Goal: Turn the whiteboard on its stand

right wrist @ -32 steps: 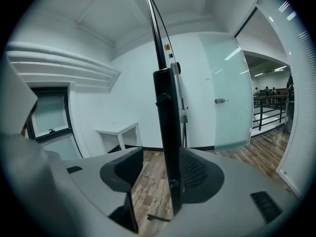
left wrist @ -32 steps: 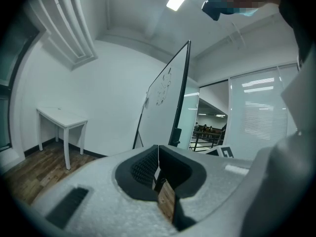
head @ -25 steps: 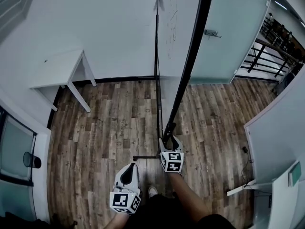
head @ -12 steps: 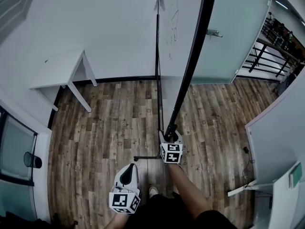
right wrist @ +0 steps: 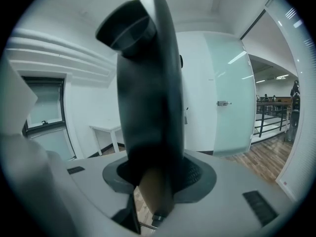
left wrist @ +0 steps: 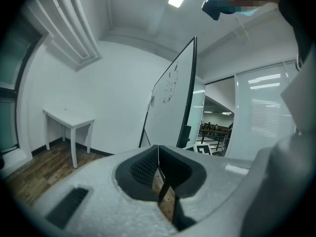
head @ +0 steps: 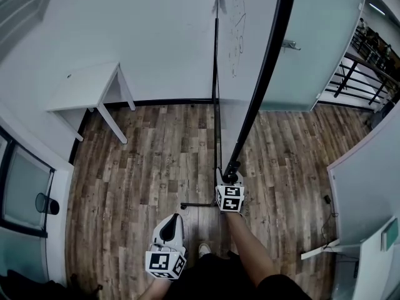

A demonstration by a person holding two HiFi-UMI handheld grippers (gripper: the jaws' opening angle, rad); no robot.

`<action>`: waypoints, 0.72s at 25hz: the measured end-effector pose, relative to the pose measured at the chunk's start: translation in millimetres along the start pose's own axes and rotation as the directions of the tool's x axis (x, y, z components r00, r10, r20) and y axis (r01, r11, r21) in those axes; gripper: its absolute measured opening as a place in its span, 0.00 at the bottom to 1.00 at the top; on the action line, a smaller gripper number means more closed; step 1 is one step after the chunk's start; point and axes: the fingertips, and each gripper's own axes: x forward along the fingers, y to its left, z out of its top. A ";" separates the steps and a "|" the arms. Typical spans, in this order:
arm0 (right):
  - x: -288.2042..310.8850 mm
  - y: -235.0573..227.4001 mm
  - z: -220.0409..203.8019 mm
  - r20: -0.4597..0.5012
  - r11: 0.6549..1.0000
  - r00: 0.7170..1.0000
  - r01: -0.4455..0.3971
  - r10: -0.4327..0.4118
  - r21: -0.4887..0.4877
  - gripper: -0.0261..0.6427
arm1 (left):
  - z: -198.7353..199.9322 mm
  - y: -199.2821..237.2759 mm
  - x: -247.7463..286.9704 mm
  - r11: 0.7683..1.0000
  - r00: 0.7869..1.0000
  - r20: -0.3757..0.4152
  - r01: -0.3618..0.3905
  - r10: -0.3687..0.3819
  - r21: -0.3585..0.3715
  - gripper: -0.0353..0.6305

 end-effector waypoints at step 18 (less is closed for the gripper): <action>-16.2 7.5 -9.0 0.000 1.000 1.000 -0.012 0.012 -0.007 0.28 | -3.3 2.2 -57.7 1.000 1.000 0.009 -0.010 0.010 -0.002 0.08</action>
